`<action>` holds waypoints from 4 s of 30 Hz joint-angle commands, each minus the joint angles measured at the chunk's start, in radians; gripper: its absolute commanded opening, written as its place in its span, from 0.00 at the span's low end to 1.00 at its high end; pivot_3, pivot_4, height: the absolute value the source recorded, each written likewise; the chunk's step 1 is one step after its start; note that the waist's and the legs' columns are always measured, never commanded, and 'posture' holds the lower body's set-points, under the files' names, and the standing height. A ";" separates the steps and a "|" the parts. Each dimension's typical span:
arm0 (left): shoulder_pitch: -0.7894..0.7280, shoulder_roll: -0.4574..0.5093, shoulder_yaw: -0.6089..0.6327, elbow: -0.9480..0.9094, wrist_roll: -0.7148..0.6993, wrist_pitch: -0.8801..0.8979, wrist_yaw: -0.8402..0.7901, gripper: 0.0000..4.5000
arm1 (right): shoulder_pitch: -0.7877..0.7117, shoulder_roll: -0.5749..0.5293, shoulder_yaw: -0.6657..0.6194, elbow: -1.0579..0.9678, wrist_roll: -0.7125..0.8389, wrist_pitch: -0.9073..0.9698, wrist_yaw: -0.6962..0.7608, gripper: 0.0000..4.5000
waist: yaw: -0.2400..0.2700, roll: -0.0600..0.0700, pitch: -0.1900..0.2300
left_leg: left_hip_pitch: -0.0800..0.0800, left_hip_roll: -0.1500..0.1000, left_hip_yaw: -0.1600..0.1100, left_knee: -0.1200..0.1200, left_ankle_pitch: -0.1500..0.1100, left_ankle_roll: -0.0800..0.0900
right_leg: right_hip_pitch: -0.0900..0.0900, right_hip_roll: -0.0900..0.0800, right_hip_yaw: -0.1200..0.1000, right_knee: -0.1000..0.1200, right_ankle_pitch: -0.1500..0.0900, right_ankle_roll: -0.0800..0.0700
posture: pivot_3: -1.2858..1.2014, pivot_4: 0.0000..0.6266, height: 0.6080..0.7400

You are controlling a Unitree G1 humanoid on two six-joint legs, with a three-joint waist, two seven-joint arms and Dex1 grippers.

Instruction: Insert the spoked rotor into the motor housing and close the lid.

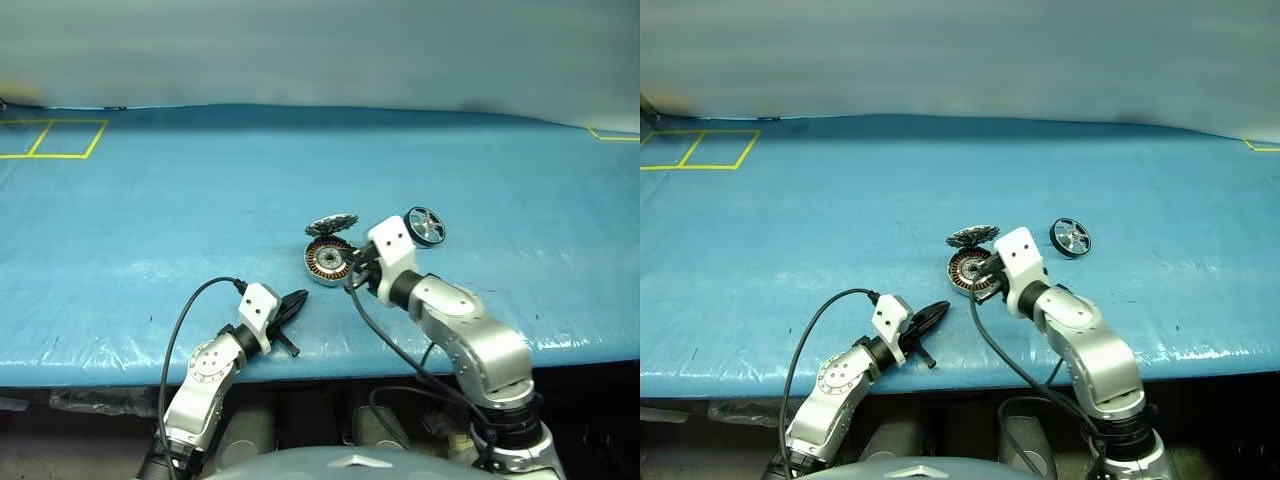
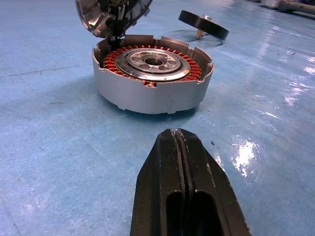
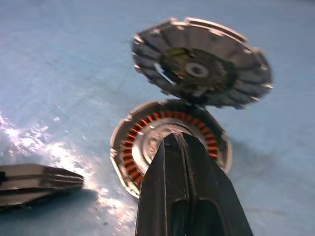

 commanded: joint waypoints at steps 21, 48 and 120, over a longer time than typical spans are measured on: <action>-0.001 0.003 -0.012 -0.015 0.014 -0.003 0.007 0.00 | -0.271 0.262 -0.340 0.313 -0.135 -0.035 -0.495 0.64 | -0.004 0.005 0.002 | -0.001 0.000 0.002 -0.002 0.000 0.000 | -0.002 0.006 0.000 0.001 0.001 0.002 | 0.52 0.24 1.00; 0.008 0.000 -0.022 -0.013 0.022 0.006 0.023 0.00 | -0.380 0.221 -0.348 0.630 -0.134 -0.161 -0.535 0.64 | -0.005 0.008 0.003 | 0.000 0.000 0.003 -0.002 0.000 0.000 | -0.002 0.006 0.001 0.001 0.001 0.003 | 0.52 0.24 1.00; -0.003 0.004 -0.004 -0.011 0.030 0.028 0.028 0.00 | -0.056 0.147 -0.089 -0.118 -0.100 0.311 -0.398 0.35 | -0.002 0.005 0.005 | -0.003 0.001 0.000 -0.003 0.000 0.000 | -0.003 0.001 -0.002 -0.001 0.000 0.003 | 0.52 0.24 1.00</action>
